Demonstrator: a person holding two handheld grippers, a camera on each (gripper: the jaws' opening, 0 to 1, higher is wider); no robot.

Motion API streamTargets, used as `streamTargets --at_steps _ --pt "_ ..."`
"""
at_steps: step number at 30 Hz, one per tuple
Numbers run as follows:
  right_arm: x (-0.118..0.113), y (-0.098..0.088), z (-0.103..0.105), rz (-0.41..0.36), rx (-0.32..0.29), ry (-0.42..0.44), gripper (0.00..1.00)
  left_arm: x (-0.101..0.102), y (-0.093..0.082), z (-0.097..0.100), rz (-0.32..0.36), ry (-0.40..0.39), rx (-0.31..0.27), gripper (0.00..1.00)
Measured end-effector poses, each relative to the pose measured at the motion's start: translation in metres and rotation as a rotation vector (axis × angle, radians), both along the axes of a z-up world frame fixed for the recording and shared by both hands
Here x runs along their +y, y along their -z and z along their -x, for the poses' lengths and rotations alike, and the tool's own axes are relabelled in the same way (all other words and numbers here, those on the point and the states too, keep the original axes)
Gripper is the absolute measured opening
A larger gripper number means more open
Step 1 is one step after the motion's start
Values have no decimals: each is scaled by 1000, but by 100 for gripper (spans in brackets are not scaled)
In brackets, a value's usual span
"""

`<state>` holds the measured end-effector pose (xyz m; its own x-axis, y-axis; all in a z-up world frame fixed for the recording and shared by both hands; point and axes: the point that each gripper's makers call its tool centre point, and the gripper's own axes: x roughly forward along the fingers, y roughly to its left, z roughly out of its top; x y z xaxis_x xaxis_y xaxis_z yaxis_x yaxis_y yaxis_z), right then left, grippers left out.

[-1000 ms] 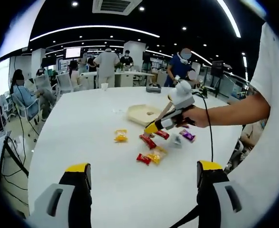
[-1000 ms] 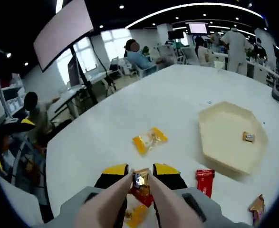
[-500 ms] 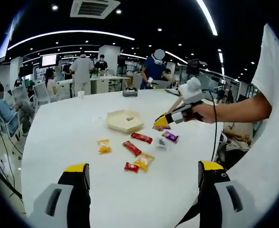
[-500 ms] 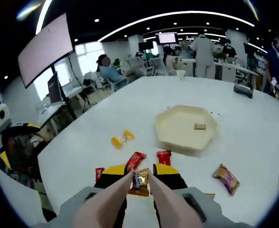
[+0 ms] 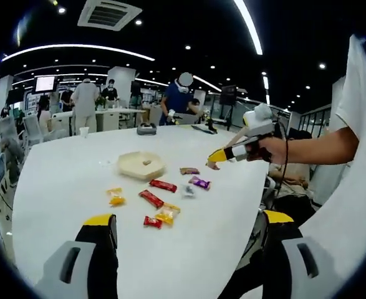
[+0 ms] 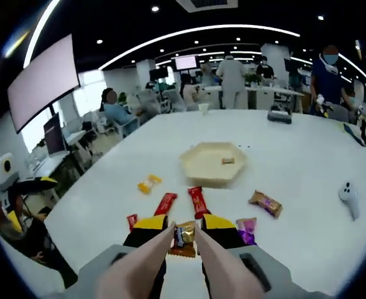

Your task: Place the target food into the container with the food tongs after gripping and lifting it, then release it inside without dropping or visibly crushing the food.

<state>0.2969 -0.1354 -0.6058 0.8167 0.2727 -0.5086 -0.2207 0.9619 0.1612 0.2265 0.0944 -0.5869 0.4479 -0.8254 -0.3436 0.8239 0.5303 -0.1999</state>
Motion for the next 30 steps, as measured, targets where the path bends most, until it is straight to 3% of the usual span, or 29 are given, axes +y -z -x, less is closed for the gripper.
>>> streamTargets --at_steps 4,11,18,20,24,27,28,30 --pt "-3 -3 6 -7 -18 15 20 -4 -1 8 -5 27 -7 96" --pt "-20 -2 2 -24 -37 1 20 -20 -10 3 -19 3 -25 96" --pt "-57 -2 -16 -63 -73 -34 20 -65 -23 -17 -17 -59 -25 97" --pt "-70 -3 -23 -75 -92 -52 20 -85 -36 -26 23 -80 -56 97" --pt "-98 -1 -41 -84 -97 -74 20 -111 -37 -41 -22 -121 -65 98" --pt "-109 -1 -49 -51 -95 -103 20 -123 -39 -48 -30 -140 -69 98" --pt "-114 -3 -51 21 -112 -141 20 -127 -39 -52 -30 -149 -71 98" --pt "-115 -5 -54 67 -117 -192 20 -132 -38 -56 -33 -165 -71 99"
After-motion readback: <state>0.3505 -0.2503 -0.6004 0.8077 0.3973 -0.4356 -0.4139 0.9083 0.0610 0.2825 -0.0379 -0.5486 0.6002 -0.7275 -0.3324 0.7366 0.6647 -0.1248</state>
